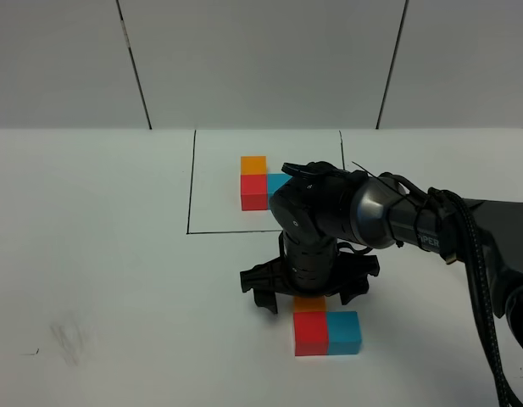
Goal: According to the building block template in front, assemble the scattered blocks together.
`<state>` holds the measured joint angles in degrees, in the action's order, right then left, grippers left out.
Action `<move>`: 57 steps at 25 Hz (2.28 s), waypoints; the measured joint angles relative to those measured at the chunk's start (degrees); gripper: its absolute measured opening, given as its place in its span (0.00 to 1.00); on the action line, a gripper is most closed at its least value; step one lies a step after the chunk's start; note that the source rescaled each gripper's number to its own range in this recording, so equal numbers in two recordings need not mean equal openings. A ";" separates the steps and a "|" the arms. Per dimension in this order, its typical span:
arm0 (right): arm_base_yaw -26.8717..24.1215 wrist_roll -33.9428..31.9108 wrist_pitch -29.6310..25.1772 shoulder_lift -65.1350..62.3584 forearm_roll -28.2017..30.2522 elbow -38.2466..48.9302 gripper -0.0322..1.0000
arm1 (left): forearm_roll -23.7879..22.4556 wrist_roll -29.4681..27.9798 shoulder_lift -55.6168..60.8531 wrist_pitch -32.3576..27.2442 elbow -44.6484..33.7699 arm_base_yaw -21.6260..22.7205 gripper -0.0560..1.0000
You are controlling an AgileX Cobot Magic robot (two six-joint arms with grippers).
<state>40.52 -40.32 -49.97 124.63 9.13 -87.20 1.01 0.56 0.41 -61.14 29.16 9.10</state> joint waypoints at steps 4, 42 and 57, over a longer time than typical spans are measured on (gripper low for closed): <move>0.00 2.12 0.08 -2.01 0.00 0.00 0.98 | 0.00 0.00 0.00 0.00 0.00 0.00 0.99; -0.10 36.04 -19.96 -96.80 5.67 17.29 1.00 | 0.00 0.00 0.00 0.00 0.00 0.00 0.99; -0.10 39.36 -13.58 -120.90 -7.78 51.30 1.00 | 0.00 0.00 0.00 0.00 0.00 0.00 0.99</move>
<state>40.43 -0.96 -63.55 3.74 1.35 -35.90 1.01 0.56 0.41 -61.14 29.16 9.10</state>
